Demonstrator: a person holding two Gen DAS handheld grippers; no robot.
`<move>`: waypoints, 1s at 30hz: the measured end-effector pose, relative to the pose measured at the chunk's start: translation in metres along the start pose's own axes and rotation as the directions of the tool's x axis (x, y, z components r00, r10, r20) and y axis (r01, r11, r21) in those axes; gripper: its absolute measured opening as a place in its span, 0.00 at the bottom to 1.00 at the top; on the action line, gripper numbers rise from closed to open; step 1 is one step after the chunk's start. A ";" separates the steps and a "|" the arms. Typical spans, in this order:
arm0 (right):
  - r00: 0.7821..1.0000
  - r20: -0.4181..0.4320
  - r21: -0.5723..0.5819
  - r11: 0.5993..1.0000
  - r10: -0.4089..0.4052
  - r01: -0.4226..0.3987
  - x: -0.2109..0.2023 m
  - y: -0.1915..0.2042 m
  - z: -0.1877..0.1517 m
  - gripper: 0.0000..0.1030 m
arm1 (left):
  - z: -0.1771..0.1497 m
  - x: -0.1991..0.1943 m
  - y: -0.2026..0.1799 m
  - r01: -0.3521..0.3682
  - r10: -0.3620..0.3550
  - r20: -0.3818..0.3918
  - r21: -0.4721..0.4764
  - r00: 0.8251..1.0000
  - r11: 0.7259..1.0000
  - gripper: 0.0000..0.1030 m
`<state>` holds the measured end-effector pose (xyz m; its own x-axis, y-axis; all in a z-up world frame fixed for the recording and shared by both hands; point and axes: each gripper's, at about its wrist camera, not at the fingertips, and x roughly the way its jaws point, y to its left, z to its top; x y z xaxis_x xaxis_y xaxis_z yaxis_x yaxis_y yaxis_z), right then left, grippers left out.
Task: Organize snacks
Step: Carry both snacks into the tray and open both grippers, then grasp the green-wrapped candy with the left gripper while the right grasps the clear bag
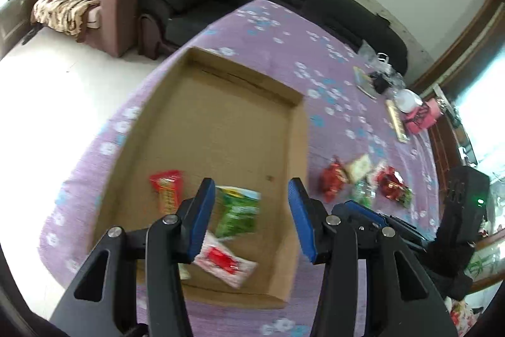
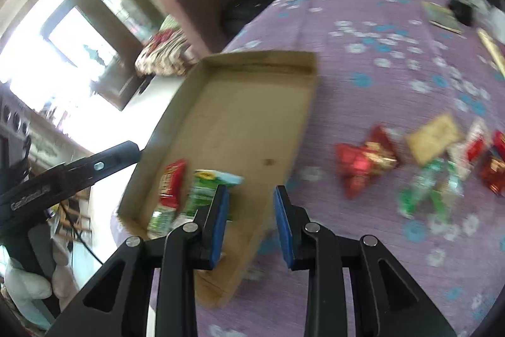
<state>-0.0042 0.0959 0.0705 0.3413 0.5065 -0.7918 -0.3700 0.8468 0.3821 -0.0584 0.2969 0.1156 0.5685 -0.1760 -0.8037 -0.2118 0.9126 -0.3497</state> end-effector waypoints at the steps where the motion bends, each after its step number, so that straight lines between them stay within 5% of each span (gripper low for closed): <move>1: 1.000 0.002 0.018 1.000 -0.013 0.013 -0.004 -0.010 -0.002 0.28 | -0.004 0.004 -0.008 0.007 -0.007 -0.009 0.003 1.000 1.000 0.48; 15: 0.984 0.012 0.253 0.953 -0.178 0.169 -0.075 -0.157 -0.046 0.29 | -0.045 0.039 -0.082 0.075 -0.071 -0.104 0.032 0.992 0.997 0.48; 21: 0.988 0.011 0.264 0.953 -0.157 0.149 -0.079 -0.170 -0.041 0.29 | -0.059 0.048 -0.102 0.084 -0.075 -0.134 0.061 0.988 0.995 0.48; 26: 0.998 -0.013 0.276 0.959 -0.059 0.060 -0.055 -0.163 -0.025 0.29 | -0.065 0.048 -0.106 0.076 -0.066 -0.138 0.071 0.988 0.995 0.48; 30: 0.992 -0.012 0.256 0.958 -0.126 0.125 -0.033 -0.157 -0.007 0.31 | -0.068 0.046 -0.108 0.073 -0.060 -0.134 0.096 0.989 0.993 0.48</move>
<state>0.0363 -0.0547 0.0330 0.3746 0.3938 -0.8394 -0.0904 0.9165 0.3896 -0.0640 0.1653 0.0836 0.4686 -0.2779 -0.8386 -0.0924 0.9286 -0.3594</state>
